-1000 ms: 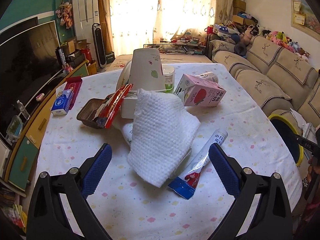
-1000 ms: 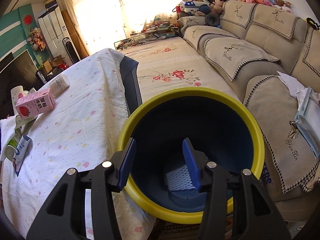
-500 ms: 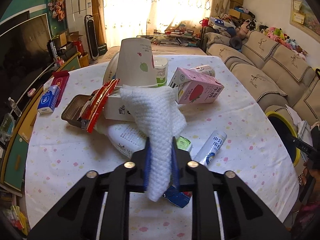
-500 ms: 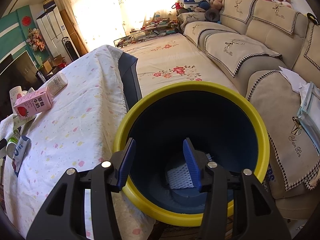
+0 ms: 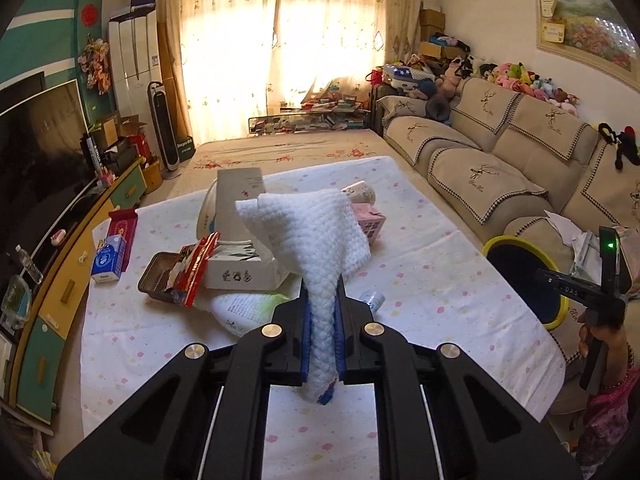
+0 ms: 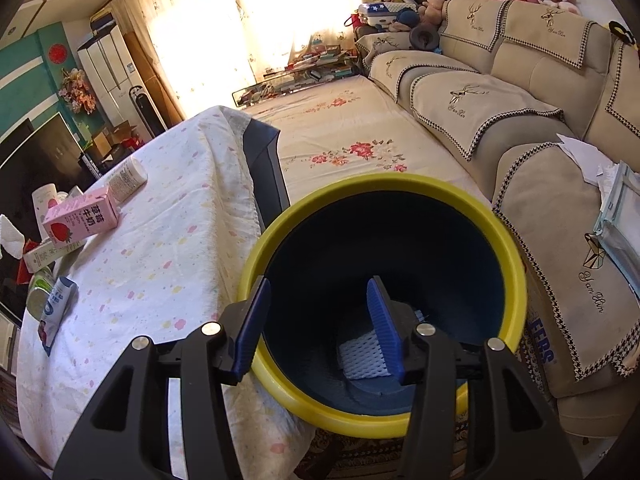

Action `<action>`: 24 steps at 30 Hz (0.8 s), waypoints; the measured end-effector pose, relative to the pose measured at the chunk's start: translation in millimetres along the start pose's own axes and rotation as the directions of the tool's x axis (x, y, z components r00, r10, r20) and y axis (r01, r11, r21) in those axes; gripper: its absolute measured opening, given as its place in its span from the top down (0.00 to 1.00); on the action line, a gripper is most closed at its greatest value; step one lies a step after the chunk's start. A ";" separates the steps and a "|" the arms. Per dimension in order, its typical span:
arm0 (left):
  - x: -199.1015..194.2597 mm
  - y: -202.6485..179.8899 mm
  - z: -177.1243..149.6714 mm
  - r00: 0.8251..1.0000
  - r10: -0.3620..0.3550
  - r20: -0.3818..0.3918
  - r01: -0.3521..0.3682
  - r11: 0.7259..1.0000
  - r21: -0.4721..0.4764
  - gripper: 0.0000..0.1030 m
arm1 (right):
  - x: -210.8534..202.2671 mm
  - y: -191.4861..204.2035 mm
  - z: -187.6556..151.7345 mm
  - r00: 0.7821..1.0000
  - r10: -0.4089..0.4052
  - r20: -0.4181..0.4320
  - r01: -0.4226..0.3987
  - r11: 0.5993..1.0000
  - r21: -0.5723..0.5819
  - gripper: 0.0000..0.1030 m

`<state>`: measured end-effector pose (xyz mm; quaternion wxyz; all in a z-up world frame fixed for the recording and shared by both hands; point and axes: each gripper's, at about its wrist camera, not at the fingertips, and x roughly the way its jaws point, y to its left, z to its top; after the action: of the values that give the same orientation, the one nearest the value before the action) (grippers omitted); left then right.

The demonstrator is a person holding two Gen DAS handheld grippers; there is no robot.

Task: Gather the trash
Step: 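Grasp the white cloth with the left gripper and lift it, then carry the white cloth over the yellow bin and open the left gripper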

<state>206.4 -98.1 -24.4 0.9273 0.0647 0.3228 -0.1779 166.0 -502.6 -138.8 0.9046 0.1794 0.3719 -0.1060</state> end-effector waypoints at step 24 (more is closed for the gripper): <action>105.4 -294.2 12.0 0.889 -0.390 -0.238 0.447 0.852 0.274 0.90 | -91.4 -81.7 -3.0 0.976 -0.123 0.182 0.106 0.989 0.100 0.47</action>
<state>180.8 -404.4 -82.0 0.8111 0.1579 0.3754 -0.4198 73.4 -570.6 -95.8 0.9189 0.1875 0.2897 -0.1910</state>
